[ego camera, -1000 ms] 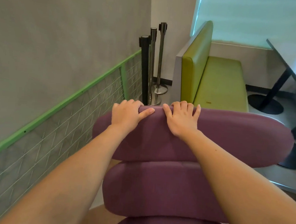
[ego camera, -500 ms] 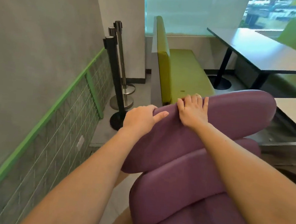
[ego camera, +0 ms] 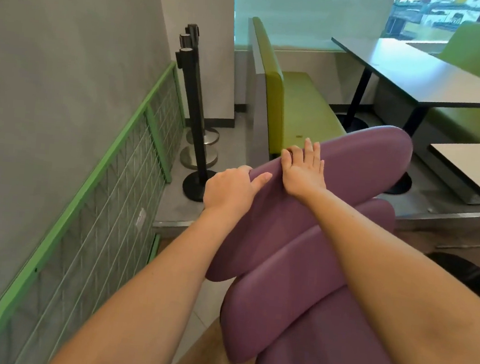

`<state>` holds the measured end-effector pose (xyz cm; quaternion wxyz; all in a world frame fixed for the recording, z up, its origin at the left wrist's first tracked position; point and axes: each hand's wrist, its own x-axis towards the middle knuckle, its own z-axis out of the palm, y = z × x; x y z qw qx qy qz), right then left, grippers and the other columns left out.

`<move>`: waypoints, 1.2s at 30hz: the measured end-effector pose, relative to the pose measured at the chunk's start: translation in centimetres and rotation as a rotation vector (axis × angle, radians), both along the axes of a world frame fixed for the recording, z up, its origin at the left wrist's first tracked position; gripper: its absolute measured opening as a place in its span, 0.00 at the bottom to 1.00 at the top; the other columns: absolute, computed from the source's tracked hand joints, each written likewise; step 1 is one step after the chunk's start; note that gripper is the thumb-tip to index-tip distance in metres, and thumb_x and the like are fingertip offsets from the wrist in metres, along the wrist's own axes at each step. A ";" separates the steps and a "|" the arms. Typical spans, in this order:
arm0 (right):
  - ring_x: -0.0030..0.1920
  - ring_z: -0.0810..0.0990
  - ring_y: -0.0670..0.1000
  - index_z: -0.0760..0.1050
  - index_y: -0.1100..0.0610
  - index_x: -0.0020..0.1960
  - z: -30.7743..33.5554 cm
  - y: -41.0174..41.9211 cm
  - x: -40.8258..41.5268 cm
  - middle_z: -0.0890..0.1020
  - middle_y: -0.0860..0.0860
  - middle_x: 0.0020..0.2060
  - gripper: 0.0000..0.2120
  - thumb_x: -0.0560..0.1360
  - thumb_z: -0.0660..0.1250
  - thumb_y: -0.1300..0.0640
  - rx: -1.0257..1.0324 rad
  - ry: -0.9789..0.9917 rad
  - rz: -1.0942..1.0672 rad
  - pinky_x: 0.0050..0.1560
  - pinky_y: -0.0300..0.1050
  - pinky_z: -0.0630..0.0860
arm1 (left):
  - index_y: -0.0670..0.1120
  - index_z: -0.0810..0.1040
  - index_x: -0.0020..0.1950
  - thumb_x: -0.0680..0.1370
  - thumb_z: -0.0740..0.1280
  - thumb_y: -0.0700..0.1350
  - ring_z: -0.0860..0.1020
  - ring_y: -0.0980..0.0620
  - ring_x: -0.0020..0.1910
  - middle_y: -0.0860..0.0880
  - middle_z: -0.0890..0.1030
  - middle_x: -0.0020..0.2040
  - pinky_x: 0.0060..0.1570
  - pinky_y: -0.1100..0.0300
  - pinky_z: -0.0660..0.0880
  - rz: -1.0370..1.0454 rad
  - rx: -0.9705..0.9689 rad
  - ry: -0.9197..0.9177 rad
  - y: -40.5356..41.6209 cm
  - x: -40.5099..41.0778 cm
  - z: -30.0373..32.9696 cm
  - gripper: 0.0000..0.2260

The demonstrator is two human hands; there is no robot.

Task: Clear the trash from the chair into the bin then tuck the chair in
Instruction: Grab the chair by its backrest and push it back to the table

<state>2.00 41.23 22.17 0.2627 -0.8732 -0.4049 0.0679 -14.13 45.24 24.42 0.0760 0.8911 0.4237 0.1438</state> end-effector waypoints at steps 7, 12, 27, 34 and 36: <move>0.78 0.36 0.54 0.59 0.51 0.75 0.2 -2.1 -6.2 0.44 0.53 0.79 0.23 0.83 0.44 0.45 0.002 0.057 0.136 0.76 0.58 0.40 | 0.50 0.77 0.62 0.80 0.51 0.65 0.78 0.40 0.55 0.45 0.82 0.55 0.45 0.52 0.69 0.109 -0.040 -0.006 -4.2 -7.0 0.2 0.26; 0.78 0.36 0.55 0.59 0.50 0.75 0.0 -3.9 -10.5 0.46 0.54 0.79 0.24 0.82 0.42 0.45 -0.035 0.067 0.236 0.77 0.59 0.41 | 0.49 0.75 0.64 0.81 0.50 0.64 0.77 0.40 0.57 0.45 0.80 0.57 0.47 0.52 0.68 0.182 -0.079 -0.009 -8.1 -11.8 0.6 0.25; 0.78 0.35 0.55 0.53 0.52 0.78 -0.4 -9.6 -20.1 0.45 0.53 0.79 0.24 0.83 0.43 0.49 0.033 0.178 0.325 0.77 0.56 0.36 | 0.49 0.72 0.66 0.80 0.53 0.64 0.77 0.41 0.58 0.46 0.79 0.60 0.52 0.50 0.71 0.217 -0.326 -0.059 -14.5 -21.0 0.9 0.25; 0.78 0.38 0.49 0.36 0.55 0.79 -0.9 -10.9 -24.8 0.38 0.50 0.79 0.32 0.83 0.49 0.45 0.310 0.659 -0.018 0.75 0.46 0.37 | 0.48 0.76 0.68 0.80 0.64 0.53 0.78 0.49 0.58 0.45 0.78 0.62 0.55 0.61 0.76 -0.094 -0.841 -0.517 -11.2 -21.4 0.2 0.18; 0.78 0.38 0.48 0.36 0.54 0.79 -1.5 -11.2 -26.1 0.38 0.49 0.79 0.32 0.83 0.48 0.43 0.367 0.746 -0.087 0.76 0.49 0.37 | 0.50 0.74 0.68 0.80 0.64 0.51 0.79 0.51 0.57 0.47 0.80 0.61 0.53 0.64 0.77 -0.127 -1.053 -0.591 -10.6 -21.1 0.4 0.17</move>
